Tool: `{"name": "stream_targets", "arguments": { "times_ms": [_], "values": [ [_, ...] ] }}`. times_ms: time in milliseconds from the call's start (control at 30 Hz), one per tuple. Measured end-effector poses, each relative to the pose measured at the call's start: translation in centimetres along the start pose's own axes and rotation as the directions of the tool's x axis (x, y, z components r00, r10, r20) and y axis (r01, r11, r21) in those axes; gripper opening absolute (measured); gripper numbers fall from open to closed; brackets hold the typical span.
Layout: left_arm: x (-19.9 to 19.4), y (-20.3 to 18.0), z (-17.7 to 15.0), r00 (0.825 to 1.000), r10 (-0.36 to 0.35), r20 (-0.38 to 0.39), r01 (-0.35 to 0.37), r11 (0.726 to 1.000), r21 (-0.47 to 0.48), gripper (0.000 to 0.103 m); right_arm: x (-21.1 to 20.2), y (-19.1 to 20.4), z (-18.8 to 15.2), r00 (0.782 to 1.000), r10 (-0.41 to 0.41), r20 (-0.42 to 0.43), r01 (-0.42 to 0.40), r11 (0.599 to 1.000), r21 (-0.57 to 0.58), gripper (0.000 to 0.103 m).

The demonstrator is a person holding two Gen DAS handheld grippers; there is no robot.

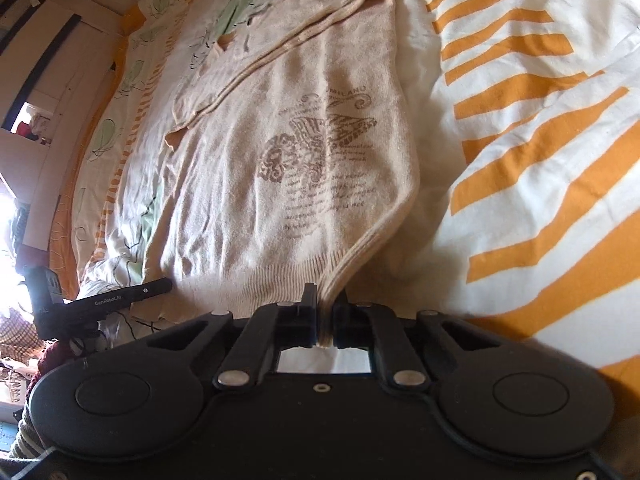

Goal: Fold small clothes

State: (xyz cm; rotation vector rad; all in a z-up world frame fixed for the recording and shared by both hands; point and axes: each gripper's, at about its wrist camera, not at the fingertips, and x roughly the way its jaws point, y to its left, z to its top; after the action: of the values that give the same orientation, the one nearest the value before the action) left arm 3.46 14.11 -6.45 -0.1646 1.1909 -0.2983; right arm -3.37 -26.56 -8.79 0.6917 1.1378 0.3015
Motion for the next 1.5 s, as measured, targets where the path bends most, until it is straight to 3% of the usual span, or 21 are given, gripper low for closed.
{"name": "stream_targets", "arguments": {
  "times_ms": [200, 500, 1100, 1233, 1400, 1500],
  "values": [
    [-2.3, -0.3, 0.0, 0.994, -0.063, 0.088, 0.065, 0.998, -0.017, 0.009, -1.5, -0.1, 0.3, 0.988, 0.126, 0.094, -0.127, 0.992, 0.004, 0.013],
    [-5.0, -0.5, 2.9, 0.966, -0.129, 0.226, 0.146, 0.987, -0.06, 0.006, -3.1, 1.5, 3.5, 0.945, 0.237, 0.228, -0.219, 0.971, -0.099, 0.013],
    [-3.6, 0.1, 7.3, 0.95, -0.098, 0.295, 0.138, 0.983, -0.118, 0.005, -2.4, 1.0, 8.2, 0.916, 0.262, 0.304, -0.245, 0.965, -0.094, 0.013],
    [-3.8, 0.0, 9.6, 0.94, -0.104, 0.325, 0.15, 0.981, -0.122, 0.005, -2.5, 1.2, 10.5, 0.903, 0.268, 0.337, -0.243, 0.963, -0.115, 0.013],
    [-3.6, -0.1, 13.7, 0.922, -0.115, 0.369, 0.173, 0.977, -0.128, 0.004, -2.8, 1.6, 14.6, 0.869, 0.281, 0.407, -0.241, 0.959, -0.146, 0.013],
    [-2.6, -0.3, 16.0, 0.92, -0.105, 0.377, 0.164, 0.978, -0.129, 0.004, -2.3, 1.6, 17.3, 0.861, 0.27, 0.431, -0.225, 0.962, -0.153, 0.013]
  ]
}}
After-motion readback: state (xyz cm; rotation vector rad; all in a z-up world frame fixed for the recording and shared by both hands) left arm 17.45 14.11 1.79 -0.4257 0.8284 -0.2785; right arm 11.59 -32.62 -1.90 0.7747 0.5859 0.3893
